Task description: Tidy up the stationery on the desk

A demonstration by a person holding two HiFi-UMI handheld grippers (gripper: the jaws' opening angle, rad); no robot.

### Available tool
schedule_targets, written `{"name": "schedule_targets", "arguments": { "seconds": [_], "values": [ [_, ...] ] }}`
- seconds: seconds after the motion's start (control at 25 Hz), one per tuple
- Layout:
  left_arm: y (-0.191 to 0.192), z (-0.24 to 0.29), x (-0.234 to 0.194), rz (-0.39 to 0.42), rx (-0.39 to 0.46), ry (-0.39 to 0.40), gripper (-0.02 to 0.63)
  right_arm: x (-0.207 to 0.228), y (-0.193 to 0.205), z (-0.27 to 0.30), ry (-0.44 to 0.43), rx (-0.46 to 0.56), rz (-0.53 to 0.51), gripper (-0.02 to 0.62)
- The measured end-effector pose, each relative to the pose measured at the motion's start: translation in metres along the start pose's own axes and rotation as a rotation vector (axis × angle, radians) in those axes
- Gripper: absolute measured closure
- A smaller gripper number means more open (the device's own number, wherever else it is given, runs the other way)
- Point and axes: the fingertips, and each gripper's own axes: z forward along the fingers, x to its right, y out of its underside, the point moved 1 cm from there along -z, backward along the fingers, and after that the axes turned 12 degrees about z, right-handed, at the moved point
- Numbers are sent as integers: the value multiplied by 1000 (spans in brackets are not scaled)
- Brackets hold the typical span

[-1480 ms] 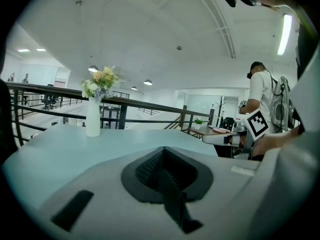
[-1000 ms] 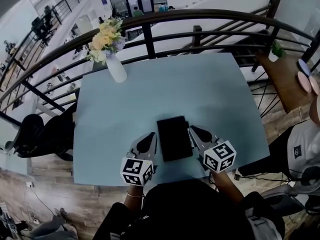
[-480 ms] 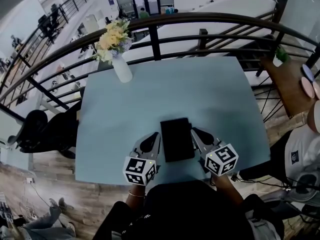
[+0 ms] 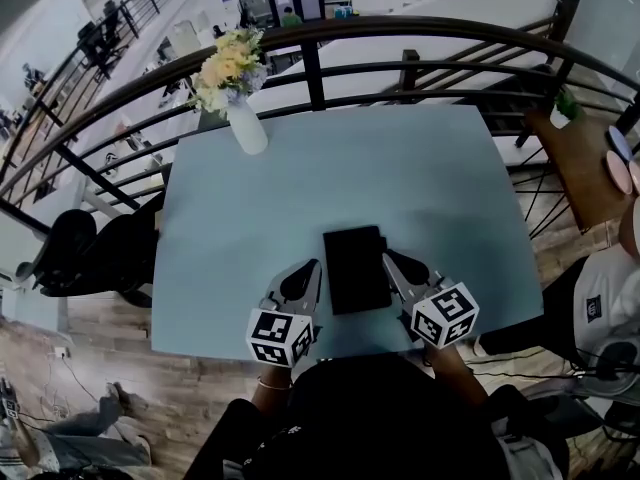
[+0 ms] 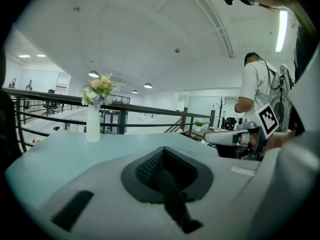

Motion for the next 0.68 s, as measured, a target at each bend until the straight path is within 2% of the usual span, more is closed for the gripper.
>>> {"name": "schedule_targets", "arguments": {
  "seconds": [0.68],
  "values": [
    [3,-4,-5,-6,-3,-20,614,-2,0,3,-14,3,11,584]
  ]
}}
